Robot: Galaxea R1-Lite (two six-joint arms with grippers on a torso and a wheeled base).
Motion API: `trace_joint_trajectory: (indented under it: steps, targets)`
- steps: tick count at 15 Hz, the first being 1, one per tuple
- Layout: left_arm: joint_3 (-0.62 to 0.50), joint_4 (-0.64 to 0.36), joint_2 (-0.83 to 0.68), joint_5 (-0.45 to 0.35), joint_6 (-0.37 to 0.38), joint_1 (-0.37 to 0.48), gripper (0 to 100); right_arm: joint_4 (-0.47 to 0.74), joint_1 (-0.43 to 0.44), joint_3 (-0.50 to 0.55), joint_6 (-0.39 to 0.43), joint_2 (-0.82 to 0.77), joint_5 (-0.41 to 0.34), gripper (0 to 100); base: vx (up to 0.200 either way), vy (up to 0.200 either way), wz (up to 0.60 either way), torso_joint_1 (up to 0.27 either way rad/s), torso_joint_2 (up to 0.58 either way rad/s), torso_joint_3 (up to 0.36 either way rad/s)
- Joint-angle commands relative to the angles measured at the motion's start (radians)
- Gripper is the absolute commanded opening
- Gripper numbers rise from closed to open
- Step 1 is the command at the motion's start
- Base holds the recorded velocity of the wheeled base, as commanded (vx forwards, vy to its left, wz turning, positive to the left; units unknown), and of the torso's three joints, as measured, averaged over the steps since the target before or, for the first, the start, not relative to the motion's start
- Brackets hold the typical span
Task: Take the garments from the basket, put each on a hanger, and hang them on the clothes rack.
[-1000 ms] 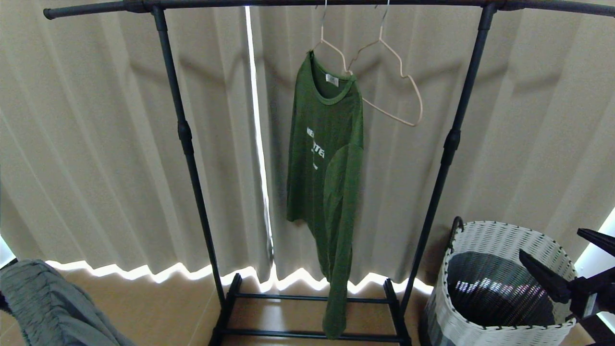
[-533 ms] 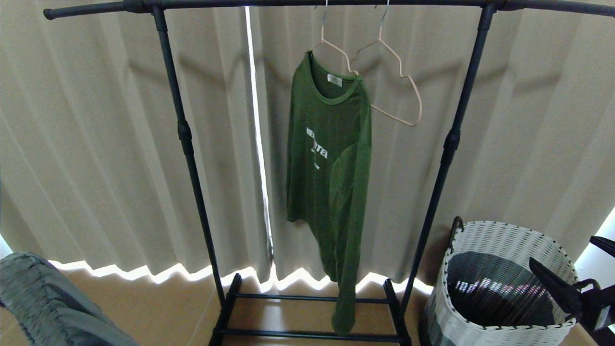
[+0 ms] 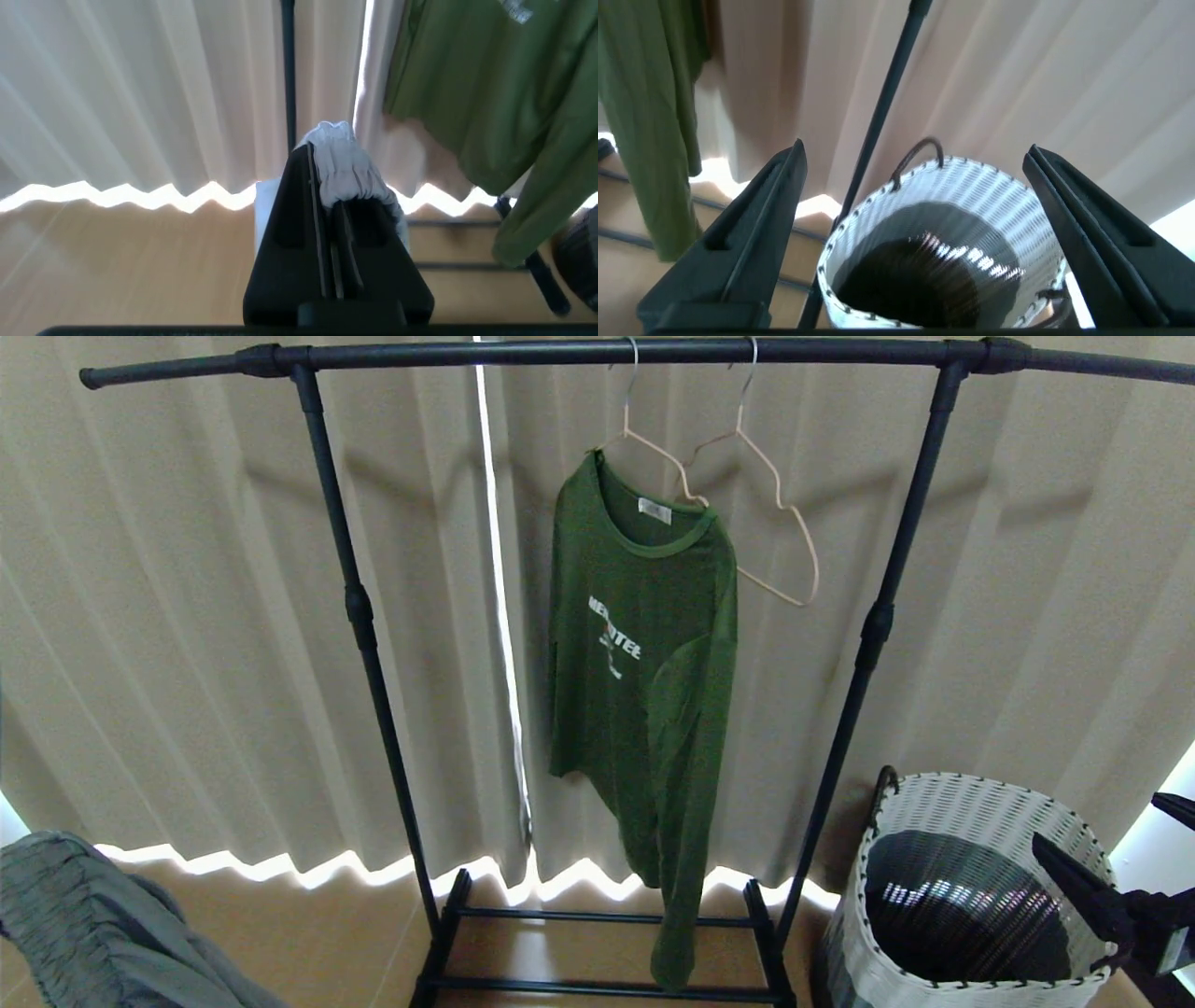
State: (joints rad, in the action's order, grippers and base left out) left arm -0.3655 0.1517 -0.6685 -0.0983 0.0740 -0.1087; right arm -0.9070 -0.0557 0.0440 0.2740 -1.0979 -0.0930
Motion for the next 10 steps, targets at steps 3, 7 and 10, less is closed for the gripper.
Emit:
trace_joint_trajectory:
  steps: [3, 7, 10]
  targets:
    - [0.013, 0.002, -0.002, 0.000, 0.007, 0.000, 0, -0.003, -0.001, -0.001, 0.001, -0.002, -0.001, 100, 0.000, 0.000, 0.00, 0.199, -0.55, -0.294]
    - [0.042, 0.003, -0.006, 0.000, 0.029, 0.000, 0, -0.001, -0.001, -0.001, 0.001, -0.004, -0.002, 100, 0.000, 0.000, 0.00, 0.190, -0.48, -0.289]
    - [0.050, 0.003, -0.006, 0.000, 0.038, 0.004, 0, -0.001, -0.001, -0.001, -0.001, -0.004, -0.004, 100, 0.000, 0.000, 0.00, 0.198, -0.48, -0.286]
